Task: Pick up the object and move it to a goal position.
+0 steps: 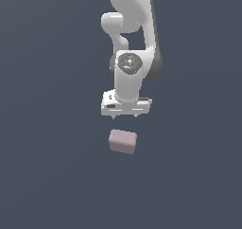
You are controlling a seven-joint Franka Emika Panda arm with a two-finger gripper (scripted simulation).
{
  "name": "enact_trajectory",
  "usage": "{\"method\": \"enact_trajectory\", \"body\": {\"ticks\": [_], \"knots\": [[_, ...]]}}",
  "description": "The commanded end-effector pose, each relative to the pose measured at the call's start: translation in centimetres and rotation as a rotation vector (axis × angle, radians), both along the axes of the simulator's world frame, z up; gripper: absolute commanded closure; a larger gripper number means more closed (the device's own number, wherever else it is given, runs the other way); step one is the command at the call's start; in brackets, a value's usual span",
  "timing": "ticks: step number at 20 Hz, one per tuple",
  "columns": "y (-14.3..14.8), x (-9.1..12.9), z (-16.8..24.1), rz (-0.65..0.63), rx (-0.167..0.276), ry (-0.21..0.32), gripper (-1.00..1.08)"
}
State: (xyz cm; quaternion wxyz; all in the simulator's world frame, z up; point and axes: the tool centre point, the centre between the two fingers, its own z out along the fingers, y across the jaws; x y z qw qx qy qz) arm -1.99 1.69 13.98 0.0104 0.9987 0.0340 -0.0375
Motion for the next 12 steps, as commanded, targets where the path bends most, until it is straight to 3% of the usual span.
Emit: {"method": "enact_trajectory", "body": {"ticks": [1, 12], "knots": [[0.00, 0.00, 0.00, 0.000, 0.000, 0.000, -0.92], [-0.27, -0.91, -0.11, -0.006, -0.016, 0.023, -0.92]]}}
